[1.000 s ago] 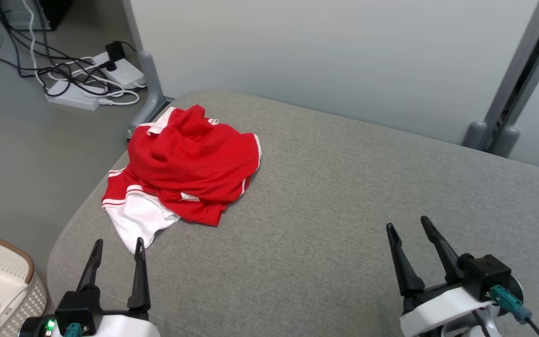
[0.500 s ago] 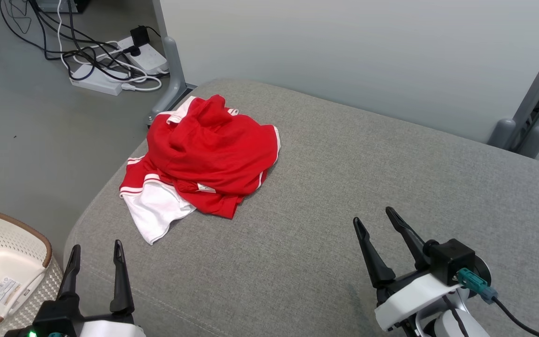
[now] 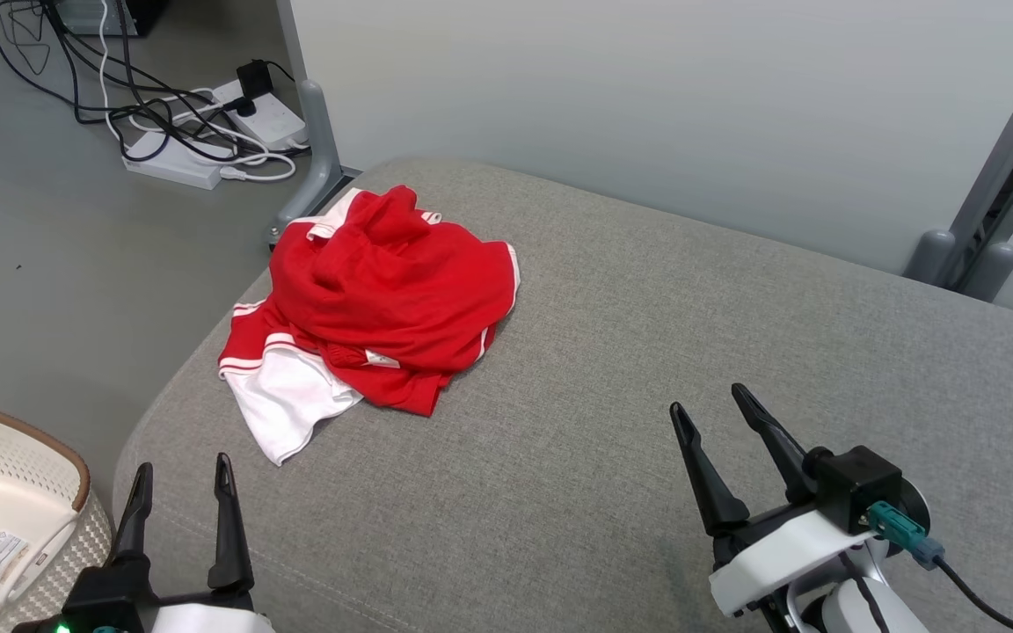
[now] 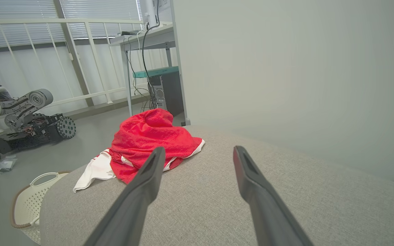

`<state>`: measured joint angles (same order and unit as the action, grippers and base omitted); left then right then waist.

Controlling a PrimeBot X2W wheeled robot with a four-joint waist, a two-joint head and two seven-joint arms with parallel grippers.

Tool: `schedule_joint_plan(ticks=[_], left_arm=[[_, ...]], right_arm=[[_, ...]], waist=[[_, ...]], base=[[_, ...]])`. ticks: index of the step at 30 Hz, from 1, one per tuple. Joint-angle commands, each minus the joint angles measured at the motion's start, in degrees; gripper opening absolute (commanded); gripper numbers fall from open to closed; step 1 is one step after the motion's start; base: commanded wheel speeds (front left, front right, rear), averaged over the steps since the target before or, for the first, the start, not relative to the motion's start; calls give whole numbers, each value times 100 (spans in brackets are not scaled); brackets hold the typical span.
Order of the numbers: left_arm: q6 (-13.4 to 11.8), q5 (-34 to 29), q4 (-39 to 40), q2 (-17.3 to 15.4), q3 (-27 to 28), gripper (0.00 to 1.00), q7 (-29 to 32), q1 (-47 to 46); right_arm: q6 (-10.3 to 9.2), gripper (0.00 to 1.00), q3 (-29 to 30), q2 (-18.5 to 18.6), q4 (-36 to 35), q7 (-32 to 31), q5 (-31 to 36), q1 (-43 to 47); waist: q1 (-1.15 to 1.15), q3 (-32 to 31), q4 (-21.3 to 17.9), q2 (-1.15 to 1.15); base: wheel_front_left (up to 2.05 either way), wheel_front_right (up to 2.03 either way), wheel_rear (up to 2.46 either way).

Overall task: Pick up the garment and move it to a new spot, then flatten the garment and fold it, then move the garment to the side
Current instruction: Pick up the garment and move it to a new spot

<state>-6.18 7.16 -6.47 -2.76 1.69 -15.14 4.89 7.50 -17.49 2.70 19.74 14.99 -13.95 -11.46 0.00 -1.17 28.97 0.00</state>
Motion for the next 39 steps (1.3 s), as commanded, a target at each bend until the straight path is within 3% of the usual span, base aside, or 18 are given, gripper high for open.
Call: schedule_joint_plan(ticks=[1, 9, 13, 16, 19, 26, 39], left_arm=[[18, 32, -17, -24, -2, 100, -7, -11], [240, 103, -177, -23, 14, 100, -7, -360], [707, 275, -589, -28, 47, 100, -7, -750], [1108, 532, -1067, -226, 277, 100, -7, -1403], [1264, 745, -1534, -472, 367, 100, -7, -1946], [1366, 1108, -2632, -1063, 111, 100, 248, -3262], [1364, 2243, -4097, -1986, -1193, 100, 1482, -5040]], right_arm=[[-2, 100, 30, 37, -24, 25, 35, 35], [-2, 100, 490, 38, -483, 25, 333, 145], [-2, 100, 719, 39, -660, 25, 672, 192], [-3, 100, 813, 45, -853, 25, 1057, -14], [-3, 100, 863, 43, -1028, -37, 1294, -130], [-2, 100, 934, 64, -1459, -296, 1649, -335], [-3, 100, 782, 90, -1671, -431, 1821, -430]], waist=[[0, 20, -2, 0], [0, 426, 35, 0], [0, 733, 9, 0], [0, 1265, -235, 0], [0, 1635, -409, 0], [0, 2204, -637, 0], [0, 2646, -1014, 0]], base=[[0, 0, 0], [0, 0, 0], [0, 0, 0], [0, 0, 0], [0, 0, 0], [0, 0, 0], [0, 0, 0]])
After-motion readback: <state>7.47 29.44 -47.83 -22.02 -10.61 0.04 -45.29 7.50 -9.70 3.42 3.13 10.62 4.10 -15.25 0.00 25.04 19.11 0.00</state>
